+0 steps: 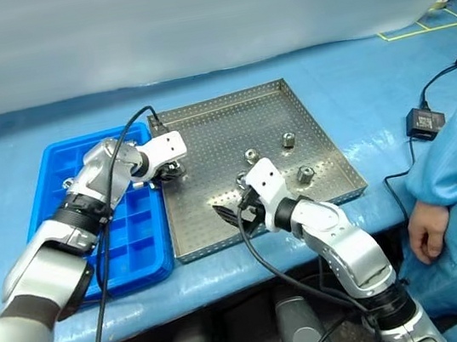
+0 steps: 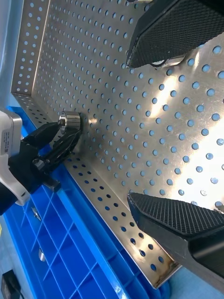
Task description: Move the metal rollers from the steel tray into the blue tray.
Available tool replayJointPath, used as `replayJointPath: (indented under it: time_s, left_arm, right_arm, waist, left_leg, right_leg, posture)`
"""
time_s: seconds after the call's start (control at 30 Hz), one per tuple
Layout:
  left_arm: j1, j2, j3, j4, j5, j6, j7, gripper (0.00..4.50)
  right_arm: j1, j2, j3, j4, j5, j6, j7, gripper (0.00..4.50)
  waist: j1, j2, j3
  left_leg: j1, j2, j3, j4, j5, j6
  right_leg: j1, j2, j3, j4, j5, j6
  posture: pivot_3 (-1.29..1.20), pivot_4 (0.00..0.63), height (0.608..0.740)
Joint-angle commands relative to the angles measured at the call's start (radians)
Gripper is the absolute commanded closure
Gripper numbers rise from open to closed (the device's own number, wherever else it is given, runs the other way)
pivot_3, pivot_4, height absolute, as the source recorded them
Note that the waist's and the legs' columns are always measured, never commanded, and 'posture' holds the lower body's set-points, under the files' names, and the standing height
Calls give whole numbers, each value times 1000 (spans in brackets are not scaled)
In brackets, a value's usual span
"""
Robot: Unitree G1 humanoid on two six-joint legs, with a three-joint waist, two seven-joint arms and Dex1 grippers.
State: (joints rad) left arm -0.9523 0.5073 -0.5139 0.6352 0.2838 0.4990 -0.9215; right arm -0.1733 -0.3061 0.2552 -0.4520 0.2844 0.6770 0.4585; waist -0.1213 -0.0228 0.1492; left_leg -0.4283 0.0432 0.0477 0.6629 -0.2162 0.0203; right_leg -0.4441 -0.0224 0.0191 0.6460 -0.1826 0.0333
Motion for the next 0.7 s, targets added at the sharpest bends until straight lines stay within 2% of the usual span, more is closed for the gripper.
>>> replayJointPath:
  time_s: [0.03, 0.3, 0.43, 0.7]
  left_arm:
    - [39, -14, 54, -29, -42, 21, -30, 2649]
    - [71, 5, 118, -80, -47, 49, -29, 2649]
    - [69, 1, 123, -71, -43, 51, -15, 3575]
    - [58, -9, 127, -67, -46, 44, 2, 3629]
  right_arm:
    - [-15, 4, -14, -18, 1, -18, -1, 0]
    - [-37, -3, -12, -5, -3, -13, 8, 0]
    - [-52, -2, -11, 3, -3, -13, 9, 0]
    - [-50, 2, -11, 3, -6, -17, 2, 0]
  waist:
    - [0, 0, 0]
    - [0, 0, 0]
    - [0, 0, 0]
    - [1, 0, 0]
  left_leg:
    - [0, 0, 0, 0, 0, 0]
    - [0, 0, 0, 0, 0, 0]
    - [0, 0, 0, 0, 0, 0]
    - [0, 0, 0, 1, 0, 0]
  right_leg:
    - [0, 0, 0, 0, 0, 0]
    - [0, 0, 0, 0, 0, 1]
    - [0, 0, 0, 0, 1, 1]
    - [0, 0, 1, 0, 1, 1]
  posture:
    - [-194, 150, 740]
    - [-170, 150, 740]
    - [-168, 150, 740]
    - [-180, 150, 740]
